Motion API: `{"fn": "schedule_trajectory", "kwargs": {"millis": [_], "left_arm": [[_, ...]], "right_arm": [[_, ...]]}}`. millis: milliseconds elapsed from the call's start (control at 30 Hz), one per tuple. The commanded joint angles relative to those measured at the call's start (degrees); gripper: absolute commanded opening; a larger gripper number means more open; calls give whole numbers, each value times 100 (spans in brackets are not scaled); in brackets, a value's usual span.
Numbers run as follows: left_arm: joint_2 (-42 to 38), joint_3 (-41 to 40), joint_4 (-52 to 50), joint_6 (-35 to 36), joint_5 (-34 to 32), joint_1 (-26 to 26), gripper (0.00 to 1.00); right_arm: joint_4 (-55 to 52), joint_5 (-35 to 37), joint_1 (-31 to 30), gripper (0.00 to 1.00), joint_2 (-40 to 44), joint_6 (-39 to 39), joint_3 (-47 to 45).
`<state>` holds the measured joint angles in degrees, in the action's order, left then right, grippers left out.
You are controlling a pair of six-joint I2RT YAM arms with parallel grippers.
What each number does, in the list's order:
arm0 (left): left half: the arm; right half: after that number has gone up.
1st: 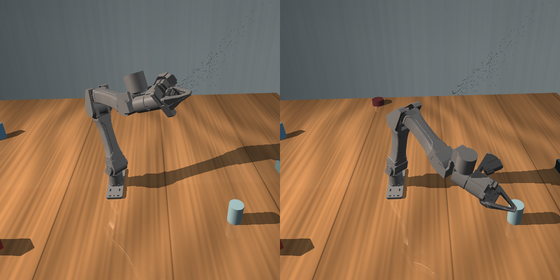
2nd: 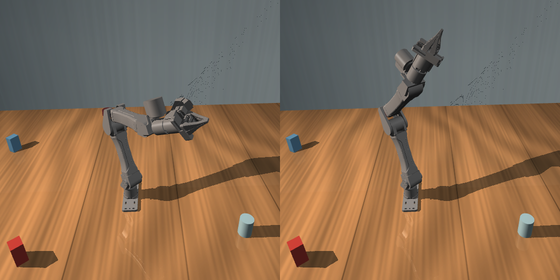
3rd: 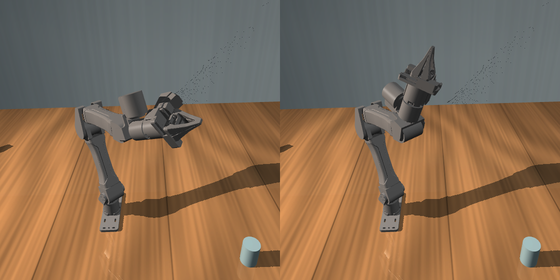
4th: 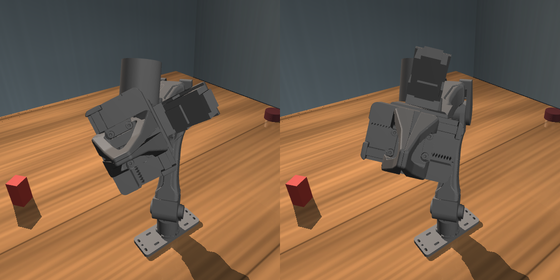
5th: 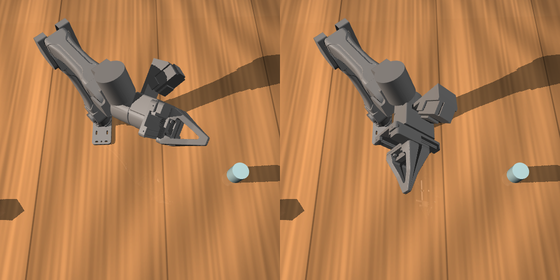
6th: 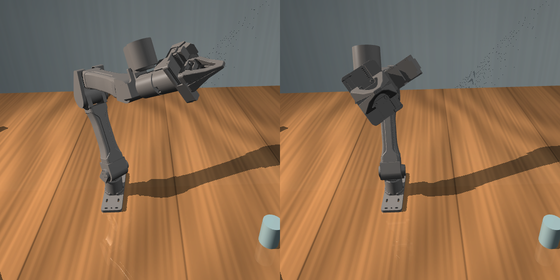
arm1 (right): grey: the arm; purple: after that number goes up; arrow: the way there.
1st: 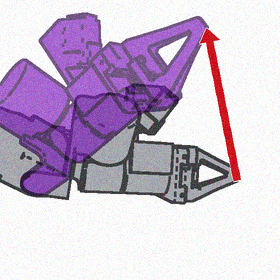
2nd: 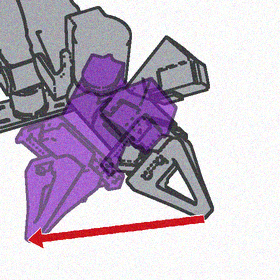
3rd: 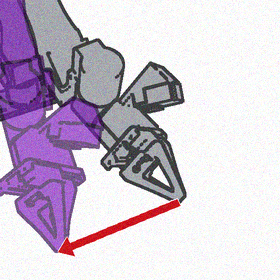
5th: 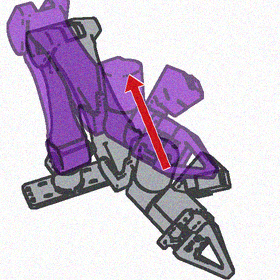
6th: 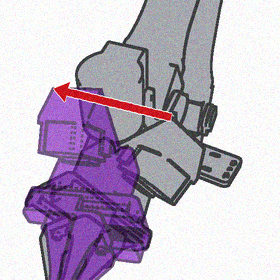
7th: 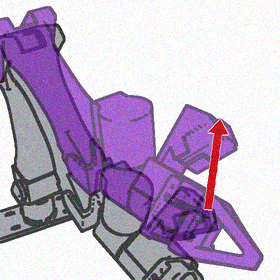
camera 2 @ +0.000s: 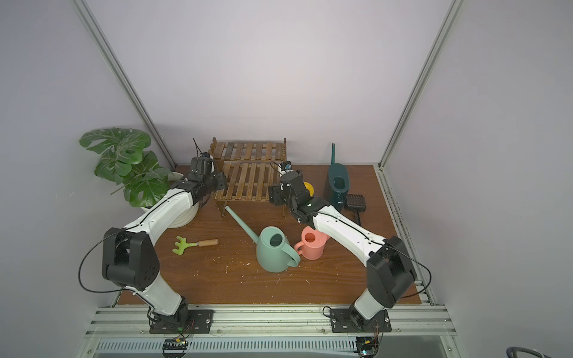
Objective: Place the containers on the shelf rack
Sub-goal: 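Adjust the shelf at the center of the board, then pick up a container from the center of the board.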
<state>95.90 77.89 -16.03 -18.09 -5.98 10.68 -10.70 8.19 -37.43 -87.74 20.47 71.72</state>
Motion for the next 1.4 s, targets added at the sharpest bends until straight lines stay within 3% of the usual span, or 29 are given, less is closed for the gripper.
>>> {"fn": "schedule_trajectory", "kwargs": {"millis": [0, 233, 533, 967, 1367], "left_arm": [[-109, -204, -47, -13, 15, 30, 57], [-260, -444, -53, -78, 1, 19, 56], [-554, -474, -83, -112, 114, 22, 56], [-1812, -535, -243, -78, 753, 41, 73], [-2093, -696, -313, -68, 403, 502, 77]], "right_arm": [[-91, -606, -12, 84, 575, -708, -403], [-1149, -1752, -14, 88, 1783, -1520, -1076], [-1854, -2074, -170, 89, 2873, -1696, -1954], [-2395, -1359, -1082, 89, 2167, -1548, -1700], [-2862, -948, -1732, 90, 1833, -1095, -1594]]}}
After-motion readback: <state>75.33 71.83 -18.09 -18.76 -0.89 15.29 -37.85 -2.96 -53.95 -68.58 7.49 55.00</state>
